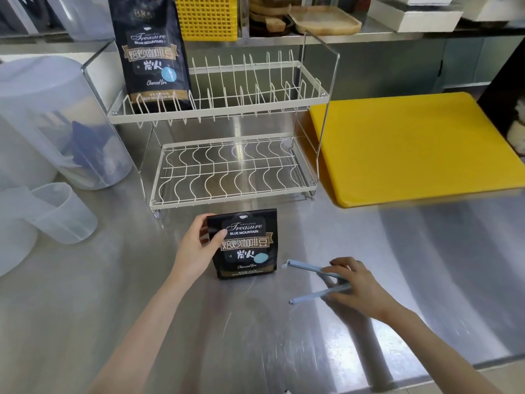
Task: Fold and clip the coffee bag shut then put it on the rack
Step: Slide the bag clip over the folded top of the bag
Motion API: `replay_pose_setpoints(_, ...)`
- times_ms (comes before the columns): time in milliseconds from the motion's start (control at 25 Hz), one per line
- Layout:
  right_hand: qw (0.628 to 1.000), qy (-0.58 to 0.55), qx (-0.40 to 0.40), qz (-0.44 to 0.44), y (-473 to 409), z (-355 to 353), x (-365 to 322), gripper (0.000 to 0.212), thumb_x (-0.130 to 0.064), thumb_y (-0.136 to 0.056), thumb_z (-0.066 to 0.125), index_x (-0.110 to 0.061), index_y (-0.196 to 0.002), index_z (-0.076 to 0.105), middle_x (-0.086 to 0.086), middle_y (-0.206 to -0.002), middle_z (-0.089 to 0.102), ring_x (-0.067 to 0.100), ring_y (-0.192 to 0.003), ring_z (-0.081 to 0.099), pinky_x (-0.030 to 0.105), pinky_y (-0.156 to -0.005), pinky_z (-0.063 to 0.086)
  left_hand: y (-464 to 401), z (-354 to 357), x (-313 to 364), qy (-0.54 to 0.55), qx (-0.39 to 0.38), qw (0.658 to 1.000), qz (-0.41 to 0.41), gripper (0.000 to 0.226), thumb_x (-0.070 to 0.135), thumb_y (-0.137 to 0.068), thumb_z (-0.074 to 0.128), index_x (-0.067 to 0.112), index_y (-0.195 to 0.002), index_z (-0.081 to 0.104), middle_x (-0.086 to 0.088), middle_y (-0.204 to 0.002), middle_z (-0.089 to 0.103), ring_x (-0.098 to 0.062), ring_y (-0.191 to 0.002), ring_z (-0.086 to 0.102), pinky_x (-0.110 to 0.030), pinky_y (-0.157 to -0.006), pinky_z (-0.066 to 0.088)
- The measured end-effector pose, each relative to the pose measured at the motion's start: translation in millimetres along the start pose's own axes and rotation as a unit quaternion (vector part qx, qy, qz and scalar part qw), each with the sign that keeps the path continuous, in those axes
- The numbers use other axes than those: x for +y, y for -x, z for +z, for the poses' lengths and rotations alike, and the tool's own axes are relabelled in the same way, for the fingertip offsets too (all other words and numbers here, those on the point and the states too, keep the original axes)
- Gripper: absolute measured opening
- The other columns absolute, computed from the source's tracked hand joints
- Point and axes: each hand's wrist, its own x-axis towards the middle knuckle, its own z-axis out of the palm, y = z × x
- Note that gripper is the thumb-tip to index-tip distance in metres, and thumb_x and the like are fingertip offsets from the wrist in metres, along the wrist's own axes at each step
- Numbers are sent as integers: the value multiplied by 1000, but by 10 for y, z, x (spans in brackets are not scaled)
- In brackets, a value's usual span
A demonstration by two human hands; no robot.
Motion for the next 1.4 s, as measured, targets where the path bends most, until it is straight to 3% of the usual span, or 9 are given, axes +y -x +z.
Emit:
replay_pose_setpoints(240, 998, -25, 62, 4, -14, 57, -7, 14, -12, -75, 67, -16, -88, 69, 6, -111, 59, 27, -101, 50, 29, -89, 38, -13, 4, -31, 13, -1, 1000, -6, 24, 14, -82, 58, 25, -101, 48, 13, -92, 58, -10, -91, 55, -25, -80, 40)
replay_pose_setpoints(400, 995, -56, 81, 11, -69, 69, -64, 12, -10, -76, 66, -12, -88, 68, 6, -101, 59, 27, -94, 53, 28, -85, 41, -10, -1, -63, 16, -1, 1000, -5, 23, 16, -83, 58, 24, -102, 48, 15, -93, 58, -13, -95, 55, -16, -73, 40)
replay_pose_setpoints(520, 990, -107, 90, 25, -101, 26, -111, 12, -8, -77, 64, -12, -88, 67, 2, -97, 52, 23, -93, 54, 17, -80, 34, -12, -2, -85, 18, -5, 1000, -12, 23, 18, -83, 58, 23, -104, 48, 8, -98, 60, -14, -97, 55, -14, -72, 40)
replay_pose_setpoints(720, 960, -223, 163, 49, -154, -141, -246, 11, -7, -77, 64, -14, -86, 67, 5, -100, 54, 17, -90, 55, -1, -72, 35, -18, -7, -95, 21, -7, 1000, -12, 23, 19, -83, 58, 23, -104, 48, 4, -100, 60, -16, -99, 55, -20, -76, 42)
replay_pose_setpoints(840, 949, -253, 185, 36, -259, -298, -404, 10, -10, -77, 65, -16, -85, 65, 2, -101, 55, 11, -88, 55, 4, -73, 38, -14, -8, -93, 23, -9, 1000, -17, 22, 20, -83, 58, 26, -101, 48, 6, -100, 60, -15, -101, 55, -27, -81, 41)
replay_pose_setpoints(1000, 950, -252, 184, -11, -422, -481, -653, 12, -14, -78, 65, -23, -85, 64, -3, -100, 52, 2, -87, 53, -1, -69, 36, -25, -26, -104, 14, -12, 1000, -21, 23, 21, -82, 59, 27, -101, 48, 5, -101, 60, -16, -100, 54, -29, -82, 40)
replay_pose_setpoints(1160, 965, -203, 162, -41, -599, -554, -831, 13, -17, -78, 65, -19, -91, 65, -1, -103, 51, 6, -91, 49, 5, -72, 36, -31, -61, -121, 8, -18, 999, -34, 22, 24, -81, 61, 28, -99, 51, 7, -102, 61, -13, -99, 55, -28, -83, 40)
replay_pose_setpoints(1280, 975, -170, 128, -66, -684, -575, -934, 16, -18, -78, 64, -19, -94, 65, -1, -103, 51, 11, -94, 48, -2, -72, 33, -28, -59, -109, 48, -18, 998, -32, 28, 14, -79, 63, 26, -100, 50, 9, -100, 60, -11, -98, 56, -21, -83, 41)
replay_pose_setpoints(1400, 977, -158, 114, -87, -752, -569, -1026, 20, -18, -78, 65, -20, -98, 62, 4, -104, 55, 15, -93, 50, 6, -70, 32, -6, -72, -93, 106, -26, 993, -38, 34, 3, -77, 63, 21, -103, 49, 7, -103, 59, -8, -97, 55, -11, -80, 44)
